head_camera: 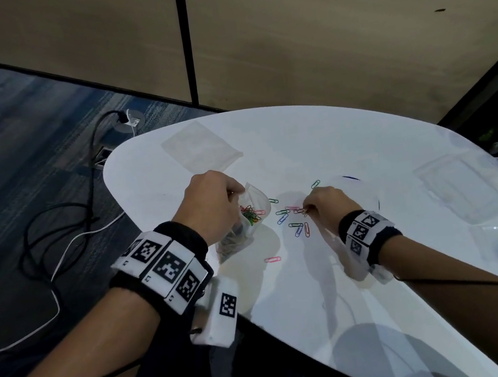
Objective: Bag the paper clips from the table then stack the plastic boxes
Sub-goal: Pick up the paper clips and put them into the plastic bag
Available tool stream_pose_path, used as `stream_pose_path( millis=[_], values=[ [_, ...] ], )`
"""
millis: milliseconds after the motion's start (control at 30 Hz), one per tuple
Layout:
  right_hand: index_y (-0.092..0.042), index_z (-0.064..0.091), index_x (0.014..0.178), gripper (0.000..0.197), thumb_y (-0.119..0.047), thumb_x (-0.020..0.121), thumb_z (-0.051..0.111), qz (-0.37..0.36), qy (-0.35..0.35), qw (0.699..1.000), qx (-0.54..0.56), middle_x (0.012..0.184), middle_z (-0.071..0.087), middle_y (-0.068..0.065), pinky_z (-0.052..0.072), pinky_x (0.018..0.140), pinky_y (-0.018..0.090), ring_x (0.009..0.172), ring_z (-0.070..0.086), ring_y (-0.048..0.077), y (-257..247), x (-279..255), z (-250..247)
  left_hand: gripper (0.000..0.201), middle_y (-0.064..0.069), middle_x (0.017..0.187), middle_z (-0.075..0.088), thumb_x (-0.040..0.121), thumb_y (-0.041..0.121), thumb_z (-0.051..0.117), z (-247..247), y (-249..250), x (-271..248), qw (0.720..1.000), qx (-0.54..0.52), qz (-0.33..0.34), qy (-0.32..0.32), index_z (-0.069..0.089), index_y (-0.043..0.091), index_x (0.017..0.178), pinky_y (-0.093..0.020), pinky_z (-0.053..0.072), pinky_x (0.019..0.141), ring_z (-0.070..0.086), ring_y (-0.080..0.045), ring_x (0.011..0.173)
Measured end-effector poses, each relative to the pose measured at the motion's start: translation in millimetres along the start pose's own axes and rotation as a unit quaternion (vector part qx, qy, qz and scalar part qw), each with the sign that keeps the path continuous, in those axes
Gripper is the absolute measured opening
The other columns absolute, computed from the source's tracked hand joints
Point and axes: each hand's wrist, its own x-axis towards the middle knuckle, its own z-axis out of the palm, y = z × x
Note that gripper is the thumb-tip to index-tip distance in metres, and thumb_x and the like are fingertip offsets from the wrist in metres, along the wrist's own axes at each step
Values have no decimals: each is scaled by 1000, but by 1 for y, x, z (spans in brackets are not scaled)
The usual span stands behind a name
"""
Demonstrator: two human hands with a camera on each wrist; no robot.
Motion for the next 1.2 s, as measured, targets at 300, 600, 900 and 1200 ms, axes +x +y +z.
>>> stream_pose_path(
  millis=[300,600,900,1200],
  values=[
    [-8,78,88,11,-10,78,79,239,80,798,547,89,76,6,58,88,34,85,73,23,12,3,-32,28,-14,111,71,94,5,51,5,2,3,1000,-8,-4,-6,74,10,109,-42,58,92,72,-32,94],
    [-2,72,89,7,2,83,71,93,26,714,693,86,73,12,59,77,26,79,71,23,-86,-21,-63,28,-13,108,73,93,5,51,8,6,1,1000,-6,-4,7,74,10,107,-41,58,91,73,-31,93],
    [-19,79,84,14,-20,84,65,-36,36,970,236,74,74,2,56,74,34,72,67,18,-118,-23,-63,28,-8,112,73,92,7,53,7,10,-2,1000,4,-3,6,76,13,106,-35,54,95,69,-24,100],
    [-15,77,91,14,-4,85,70,-20,24,868,495,89,76,7,59,85,35,83,73,22,-79,-14,-83,27,-10,112,72,93,7,52,0,3,0,1000,-2,-11,28,76,13,105,-37,55,96,70,-27,98]
  ],
)
